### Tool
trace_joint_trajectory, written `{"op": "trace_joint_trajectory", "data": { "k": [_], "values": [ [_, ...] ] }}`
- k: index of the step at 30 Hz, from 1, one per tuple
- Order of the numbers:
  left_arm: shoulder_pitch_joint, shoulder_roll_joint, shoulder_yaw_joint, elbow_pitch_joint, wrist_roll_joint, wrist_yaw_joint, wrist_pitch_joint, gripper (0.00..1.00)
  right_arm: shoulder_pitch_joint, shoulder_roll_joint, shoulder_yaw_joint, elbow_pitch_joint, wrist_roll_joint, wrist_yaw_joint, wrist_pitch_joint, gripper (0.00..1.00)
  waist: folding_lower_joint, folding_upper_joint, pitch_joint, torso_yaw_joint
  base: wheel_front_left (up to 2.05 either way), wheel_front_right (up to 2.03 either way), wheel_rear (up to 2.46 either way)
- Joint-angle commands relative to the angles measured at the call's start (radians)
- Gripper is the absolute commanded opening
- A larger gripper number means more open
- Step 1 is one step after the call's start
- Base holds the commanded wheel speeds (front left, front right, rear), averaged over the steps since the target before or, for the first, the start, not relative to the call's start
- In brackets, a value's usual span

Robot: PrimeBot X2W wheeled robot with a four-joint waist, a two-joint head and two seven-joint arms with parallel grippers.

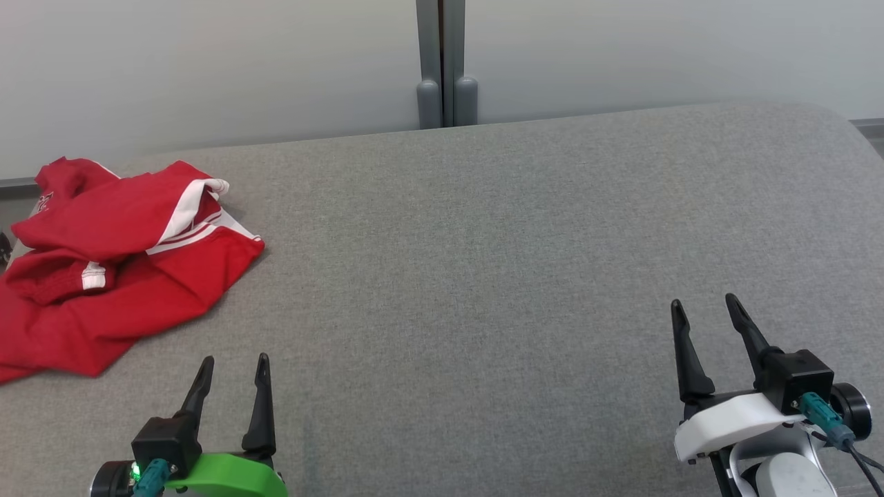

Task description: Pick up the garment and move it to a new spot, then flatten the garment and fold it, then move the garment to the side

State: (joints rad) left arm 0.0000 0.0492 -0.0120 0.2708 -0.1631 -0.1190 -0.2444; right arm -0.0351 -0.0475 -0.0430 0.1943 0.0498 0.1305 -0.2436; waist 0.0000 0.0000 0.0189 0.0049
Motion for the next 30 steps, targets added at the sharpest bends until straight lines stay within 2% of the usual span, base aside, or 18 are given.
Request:
{"op": "trace_joint_trajectory", "data": {
  "k": [1, 10, 24, 30],
  "values": [
    [0.007, 0.006, 0.003, 0.005, 0.016, -0.004, -0.007, 1.00, 0.007, -0.005, -0.001, 0.002, -0.022, 0.000, -0.009, 1.00, 0.0000, 0.0000, -0.001, 0.000, 0.00, 0.00, 0.00],
    [0.012, 0.004, -0.003, 0.016, 0.052, -0.010, -0.025, 1.00, 0.010, -0.005, 0.004, 0.013, -0.072, 0.000, -0.024, 1.00, 0.0000, 0.0000, -0.001, 0.000, 0.00, 0.00, 0.00],
    [0.009, 0.003, -0.001, 0.032, 0.009, -0.013, -0.020, 1.00, 0.013, -0.005, 0.007, 0.020, -0.054, 0.000, -0.022, 1.00, 0.0000, 0.0000, -0.003, -0.001, 0.00, 0.00, 0.00],
    [-0.006, 0.003, -0.021, 0.044, -0.013, -0.013, -0.020, 1.00, 0.018, -0.004, 0.006, 0.020, -0.052, 0.000, -0.022, 1.00, 0.0000, 0.0000, -0.004, 0.022, 0.00, 0.00, 0.00]
  ]
}}
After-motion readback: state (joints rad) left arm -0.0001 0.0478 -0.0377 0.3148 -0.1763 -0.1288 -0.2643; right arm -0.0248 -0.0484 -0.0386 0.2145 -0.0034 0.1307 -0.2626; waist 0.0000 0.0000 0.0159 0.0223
